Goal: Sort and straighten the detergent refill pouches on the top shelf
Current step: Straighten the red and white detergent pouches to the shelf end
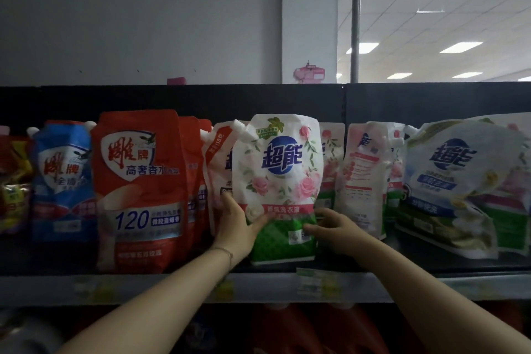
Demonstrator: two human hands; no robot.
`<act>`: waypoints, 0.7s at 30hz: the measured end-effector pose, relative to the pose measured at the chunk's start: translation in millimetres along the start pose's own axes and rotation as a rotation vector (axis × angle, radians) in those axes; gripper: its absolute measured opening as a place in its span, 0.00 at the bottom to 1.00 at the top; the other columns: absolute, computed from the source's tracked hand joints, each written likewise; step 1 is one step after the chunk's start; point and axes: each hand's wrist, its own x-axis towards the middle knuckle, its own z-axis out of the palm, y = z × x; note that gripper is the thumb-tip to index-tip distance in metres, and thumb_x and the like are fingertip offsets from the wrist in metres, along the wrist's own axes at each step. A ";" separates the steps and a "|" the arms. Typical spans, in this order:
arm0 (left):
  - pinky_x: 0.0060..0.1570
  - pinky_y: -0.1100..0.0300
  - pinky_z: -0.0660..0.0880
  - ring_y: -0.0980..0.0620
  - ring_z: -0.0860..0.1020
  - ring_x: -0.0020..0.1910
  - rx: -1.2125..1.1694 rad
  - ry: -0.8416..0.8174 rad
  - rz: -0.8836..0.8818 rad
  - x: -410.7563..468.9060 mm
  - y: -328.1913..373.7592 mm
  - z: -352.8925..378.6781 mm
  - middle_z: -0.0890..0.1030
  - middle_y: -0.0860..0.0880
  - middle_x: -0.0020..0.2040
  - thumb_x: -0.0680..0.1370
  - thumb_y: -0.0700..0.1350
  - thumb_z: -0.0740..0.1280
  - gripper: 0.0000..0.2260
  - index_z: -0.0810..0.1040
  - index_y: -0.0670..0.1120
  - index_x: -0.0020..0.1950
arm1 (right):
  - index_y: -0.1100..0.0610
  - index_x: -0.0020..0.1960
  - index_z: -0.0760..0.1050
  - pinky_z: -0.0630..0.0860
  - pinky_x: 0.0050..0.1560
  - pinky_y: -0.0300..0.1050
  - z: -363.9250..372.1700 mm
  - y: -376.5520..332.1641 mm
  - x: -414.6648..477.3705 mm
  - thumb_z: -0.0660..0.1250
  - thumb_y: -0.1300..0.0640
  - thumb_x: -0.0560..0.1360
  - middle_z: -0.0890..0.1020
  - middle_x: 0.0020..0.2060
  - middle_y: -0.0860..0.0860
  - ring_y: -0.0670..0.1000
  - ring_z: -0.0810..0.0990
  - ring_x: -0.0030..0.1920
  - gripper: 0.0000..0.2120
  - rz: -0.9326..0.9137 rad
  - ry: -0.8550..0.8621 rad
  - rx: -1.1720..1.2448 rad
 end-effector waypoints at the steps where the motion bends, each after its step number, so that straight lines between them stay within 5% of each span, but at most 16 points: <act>1: 0.68 0.58 0.63 0.51 0.66 0.67 -0.004 0.025 0.034 -1.1 -2.2 -2.3 0.65 0.46 0.69 0.70 0.54 0.74 0.37 0.56 0.41 0.68 | 0.54 0.62 0.73 0.78 0.42 0.41 4.1 -3.0 1.0 0.75 0.52 0.70 0.82 0.51 0.54 0.51 0.83 0.47 0.23 0.005 0.021 -0.005; 6: 0.68 0.52 0.68 0.51 0.69 0.66 0.001 0.114 0.141 -2.5 -10.5 -11.1 0.68 0.47 0.66 0.69 0.50 0.76 0.34 0.58 0.47 0.65 | 0.64 0.54 0.73 0.72 0.30 0.42 19.3 -12.9 5.3 0.79 0.49 0.65 0.78 0.34 0.53 0.49 0.75 0.30 0.27 0.057 0.152 -0.084; 13: 0.68 0.54 0.67 0.52 0.68 0.65 -0.023 0.126 0.175 -5.6 -14.3 -14.8 0.66 0.49 0.65 0.71 0.51 0.75 0.34 0.58 0.46 0.68 | 0.58 0.40 0.70 0.72 0.31 0.40 30.3 -20.7 5.9 0.80 0.45 0.61 0.76 0.33 0.52 0.48 0.74 0.31 0.24 0.094 0.315 -0.238; 17: 0.71 0.61 0.56 0.58 0.57 0.68 0.003 0.060 0.199 -18.3 -4.1 -8.7 0.59 0.53 0.69 0.74 0.56 0.70 0.40 0.50 0.44 0.75 | 0.61 0.43 0.73 0.77 0.36 0.44 20.0 -21.4 3.0 0.81 0.48 0.61 0.78 0.35 0.55 0.51 0.77 0.35 0.24 0.118 0.281 -0.213; 21: 0.75 0.51 0.53 0.49 0.49 0.76 0.067 -0.114 0.213 -34.1 2.5 7.7 0.50 0.49 0.76 0.78 0.56 0.65 0.42 0.38 0.47 0.78 | 0.61 0.51 0.77 0.81 0.49 0.53 -1.4 -18.8 -2.7 0.80 0.51 0.63 0.82 0.46 0.58 0.56 0.82 0.46 0.23 0.162 0.301 -0.193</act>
